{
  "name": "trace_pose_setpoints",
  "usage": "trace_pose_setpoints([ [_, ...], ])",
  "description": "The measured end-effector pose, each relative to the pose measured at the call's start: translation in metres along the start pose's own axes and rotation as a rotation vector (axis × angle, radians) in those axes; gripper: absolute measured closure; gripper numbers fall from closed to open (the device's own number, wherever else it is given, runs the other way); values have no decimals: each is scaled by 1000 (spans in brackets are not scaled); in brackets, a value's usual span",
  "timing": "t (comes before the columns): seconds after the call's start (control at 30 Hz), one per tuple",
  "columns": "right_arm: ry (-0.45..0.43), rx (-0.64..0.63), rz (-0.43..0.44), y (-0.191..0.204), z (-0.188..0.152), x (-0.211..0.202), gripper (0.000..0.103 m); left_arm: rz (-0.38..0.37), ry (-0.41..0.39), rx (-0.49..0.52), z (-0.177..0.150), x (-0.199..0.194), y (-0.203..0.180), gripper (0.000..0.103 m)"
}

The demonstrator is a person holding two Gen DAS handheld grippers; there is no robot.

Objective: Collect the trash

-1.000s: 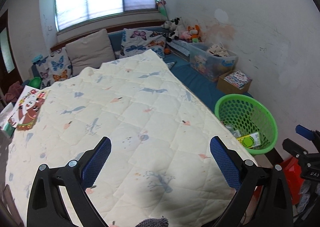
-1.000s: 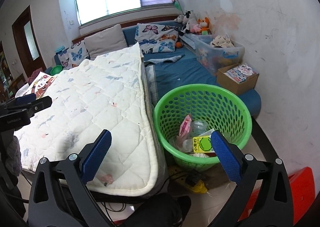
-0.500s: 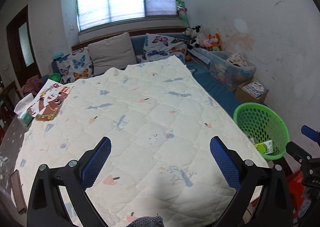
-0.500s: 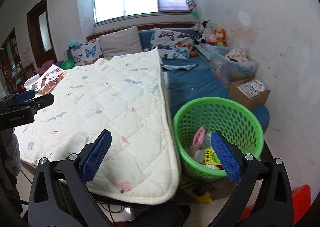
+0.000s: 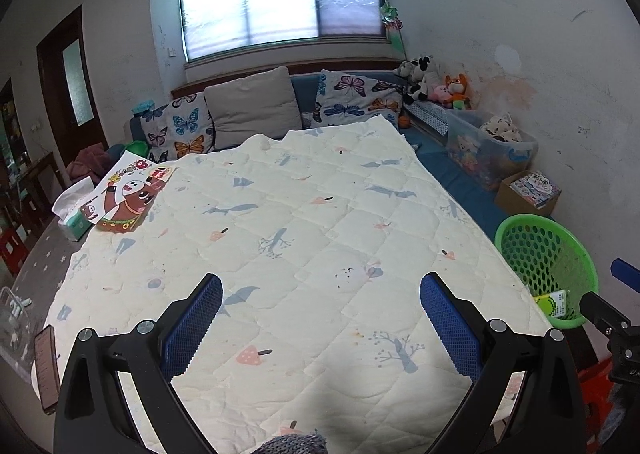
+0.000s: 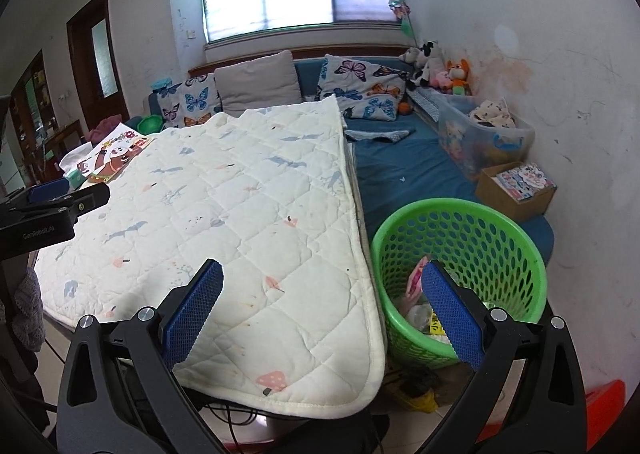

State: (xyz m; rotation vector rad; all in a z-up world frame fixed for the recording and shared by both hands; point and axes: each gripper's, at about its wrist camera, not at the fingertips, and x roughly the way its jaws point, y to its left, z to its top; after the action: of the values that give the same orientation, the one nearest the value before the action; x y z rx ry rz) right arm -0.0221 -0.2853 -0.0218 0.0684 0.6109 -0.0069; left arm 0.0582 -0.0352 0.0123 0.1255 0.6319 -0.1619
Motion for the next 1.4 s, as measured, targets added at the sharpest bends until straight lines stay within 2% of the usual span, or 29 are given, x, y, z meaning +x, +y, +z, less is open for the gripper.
trace_pose_setpoints([
  [1.4,2,-9,32,9,0,5,4,24,12,-25,-7,1,9,7],
])
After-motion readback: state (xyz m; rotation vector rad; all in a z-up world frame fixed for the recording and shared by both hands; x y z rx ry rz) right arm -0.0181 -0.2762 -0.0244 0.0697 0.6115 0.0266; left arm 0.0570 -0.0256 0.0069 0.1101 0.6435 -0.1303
